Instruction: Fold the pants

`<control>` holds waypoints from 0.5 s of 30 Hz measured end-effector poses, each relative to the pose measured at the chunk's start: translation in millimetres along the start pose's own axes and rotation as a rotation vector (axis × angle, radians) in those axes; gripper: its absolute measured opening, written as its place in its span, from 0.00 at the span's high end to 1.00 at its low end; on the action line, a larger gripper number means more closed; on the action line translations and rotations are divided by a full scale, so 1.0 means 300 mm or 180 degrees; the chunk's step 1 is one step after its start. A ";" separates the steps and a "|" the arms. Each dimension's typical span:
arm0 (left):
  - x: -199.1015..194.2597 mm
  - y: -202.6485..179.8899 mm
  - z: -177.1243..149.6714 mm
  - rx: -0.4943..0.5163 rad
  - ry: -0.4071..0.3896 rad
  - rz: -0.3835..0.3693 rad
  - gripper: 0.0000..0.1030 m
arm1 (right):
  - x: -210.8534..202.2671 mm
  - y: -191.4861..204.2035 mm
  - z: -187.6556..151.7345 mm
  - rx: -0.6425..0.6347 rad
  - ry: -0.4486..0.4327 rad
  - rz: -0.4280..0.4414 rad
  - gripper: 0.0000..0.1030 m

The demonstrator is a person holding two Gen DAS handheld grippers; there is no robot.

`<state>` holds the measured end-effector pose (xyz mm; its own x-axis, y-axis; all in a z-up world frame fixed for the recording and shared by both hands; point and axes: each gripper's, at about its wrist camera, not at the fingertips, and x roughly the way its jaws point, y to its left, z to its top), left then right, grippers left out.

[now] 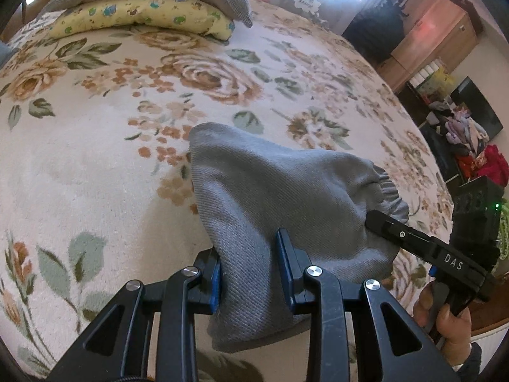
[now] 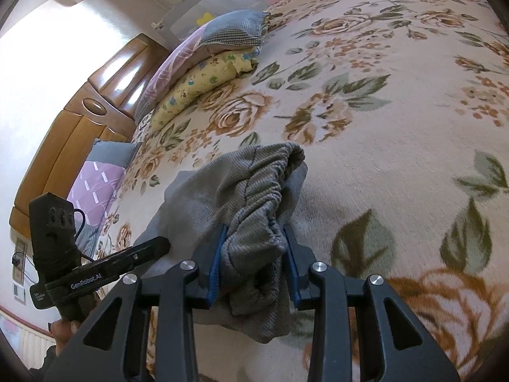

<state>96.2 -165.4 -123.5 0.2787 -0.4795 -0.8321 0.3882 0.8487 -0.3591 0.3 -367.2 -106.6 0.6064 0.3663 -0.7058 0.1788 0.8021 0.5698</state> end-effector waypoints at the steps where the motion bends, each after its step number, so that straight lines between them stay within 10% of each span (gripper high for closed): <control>1: 0.011 0.005 -0.004 0.0000 0.0025 0.0003 0.71 | 0.012 -0.005 -0.002 0.0012 0.0028 -0.0009 0.66; 15: 0.032 0.005 -0.061 0.0309 0.0083 0.0348 0.47 | 0.032 -0.053 -0.047 -0.0157 0.0170 -0.0361 0.42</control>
<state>83.3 -164.7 -139.6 0.3017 -0.3783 -0.8751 0.4403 0.8694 -0.2240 -7.7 -369.7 -128.2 0.5421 0.2956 -0.7866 0.2045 0.8615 0.4647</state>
